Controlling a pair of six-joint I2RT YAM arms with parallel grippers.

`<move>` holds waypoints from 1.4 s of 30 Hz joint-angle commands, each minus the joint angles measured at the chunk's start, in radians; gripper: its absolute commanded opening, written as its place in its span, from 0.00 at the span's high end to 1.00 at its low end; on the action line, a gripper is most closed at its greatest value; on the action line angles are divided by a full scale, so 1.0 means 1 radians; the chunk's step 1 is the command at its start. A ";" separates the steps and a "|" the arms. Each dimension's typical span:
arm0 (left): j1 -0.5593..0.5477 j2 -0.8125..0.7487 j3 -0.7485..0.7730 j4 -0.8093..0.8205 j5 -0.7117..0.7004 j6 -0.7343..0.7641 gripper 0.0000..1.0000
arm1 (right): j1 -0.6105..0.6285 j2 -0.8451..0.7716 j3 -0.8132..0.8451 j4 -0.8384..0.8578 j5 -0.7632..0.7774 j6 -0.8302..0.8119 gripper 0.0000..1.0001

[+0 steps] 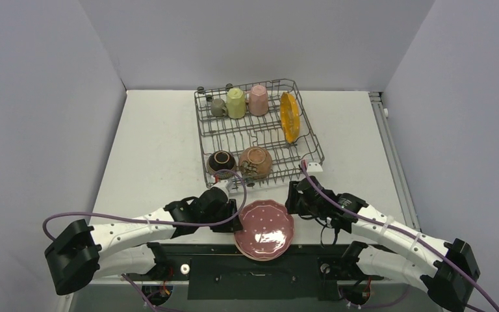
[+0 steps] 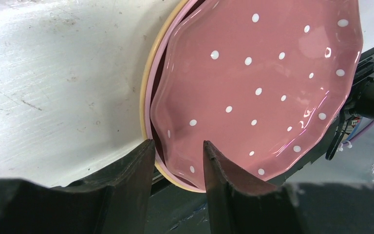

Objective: Load the mixed dishes into the dish rack
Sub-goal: Pick up the plate at the center of the board.

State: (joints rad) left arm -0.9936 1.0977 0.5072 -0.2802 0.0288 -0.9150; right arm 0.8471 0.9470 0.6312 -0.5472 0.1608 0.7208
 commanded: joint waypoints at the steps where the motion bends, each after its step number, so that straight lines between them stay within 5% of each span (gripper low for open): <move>1: -0.016 0.024 -0.001 0.074 -0.010 -0.022 0.65 | 0.009 0.018 -0.039 0.049 -0.068 0.047 0.58; 13: -0.019 0.036 -0.013 0.085 -0.012 -0.013 0.74 | 0.025 0.044 -0.119 0.118 -0.153 0.084 0.75; 17: -0.020 0.033 -0.021 0.094 -0.013 -0.013 0.74 | 0.047 0.027 -0.106 0.072 -0.128 0.084 0.99; 28: -0.017 0.020 -0.027 0.088 -0.020 -0.007 0.74 | 0.192 -0.018 0.102 -0.161 0.215 0.085 1.00; 42: -0.017 0.016 -0.019 0.083 -0.015 0.008 0.72 | 0.239 0.068 0.141 -0.157 0.191 0.100 1.00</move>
State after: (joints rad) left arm -1.0069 1.1233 0.4847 -0.2138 0.0090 -0.9234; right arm 1.0729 1.0145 0.7380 -0.8154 0.3435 0.7757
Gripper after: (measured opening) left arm 0.276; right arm 0.085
